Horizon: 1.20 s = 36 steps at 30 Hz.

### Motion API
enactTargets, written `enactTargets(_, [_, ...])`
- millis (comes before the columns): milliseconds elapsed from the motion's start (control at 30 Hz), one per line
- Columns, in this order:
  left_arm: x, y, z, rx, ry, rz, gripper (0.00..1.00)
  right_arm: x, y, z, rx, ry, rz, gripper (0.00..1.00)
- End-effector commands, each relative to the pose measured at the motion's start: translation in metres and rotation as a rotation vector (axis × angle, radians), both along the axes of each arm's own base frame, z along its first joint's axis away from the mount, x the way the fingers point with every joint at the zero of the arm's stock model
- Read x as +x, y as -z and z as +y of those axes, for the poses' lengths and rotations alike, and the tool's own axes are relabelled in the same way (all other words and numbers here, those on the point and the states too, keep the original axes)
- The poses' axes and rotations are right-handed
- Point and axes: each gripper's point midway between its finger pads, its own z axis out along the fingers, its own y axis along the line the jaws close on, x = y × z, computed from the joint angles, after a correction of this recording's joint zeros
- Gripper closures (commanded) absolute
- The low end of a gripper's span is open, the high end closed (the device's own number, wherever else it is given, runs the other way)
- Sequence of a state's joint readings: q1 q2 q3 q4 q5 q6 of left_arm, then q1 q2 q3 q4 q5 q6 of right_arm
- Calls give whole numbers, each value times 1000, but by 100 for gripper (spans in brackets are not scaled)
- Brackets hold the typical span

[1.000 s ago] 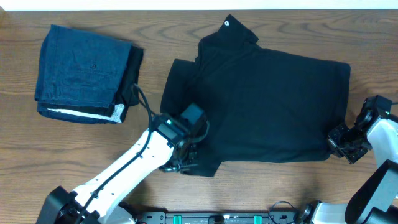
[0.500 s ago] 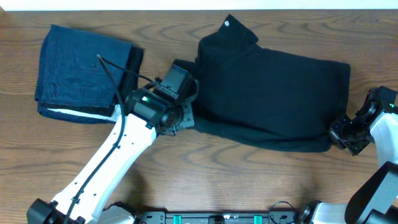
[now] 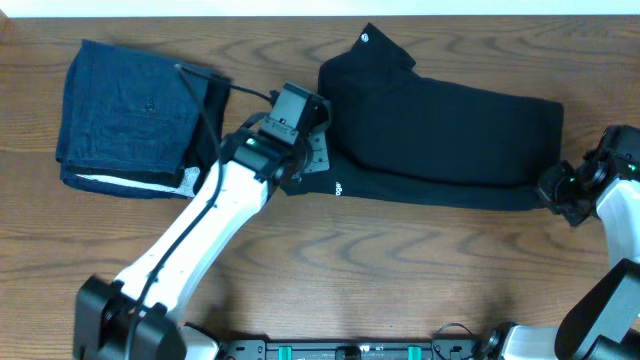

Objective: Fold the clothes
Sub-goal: 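Lift the bottom hem with both grippers and fold it up toward the collar, then lower the folded hem onto the shirt's upper half with both grippers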

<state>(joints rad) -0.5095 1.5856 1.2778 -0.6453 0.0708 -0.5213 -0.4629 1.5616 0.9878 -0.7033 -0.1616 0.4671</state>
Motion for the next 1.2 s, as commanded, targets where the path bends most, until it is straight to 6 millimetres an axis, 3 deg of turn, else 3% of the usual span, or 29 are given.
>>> enactTargets(0, [15, 7, -2, 27, 16, -24, 94, 10, 3, 1, -4, 2, -21, 99])
enactTargets(300, [43, 34, -7, 61, -13, -63, 94, 19, 50, -4, -9, 6, 16, 98])
enactTargets(467, [57, 34, -12, 70, 20, -120, 94, 21, 69, -5, 2, 6, 39, 96])
enactTargets(833, [74, 29, -9, 106, -1, -200, 94, 35, 67, -12, -24, 7, -18, 96])
enactTargets(1167, [86, 63, -13, 124, -3, -181, 94, 43, 64, -15, -33, 18, -50, 94])
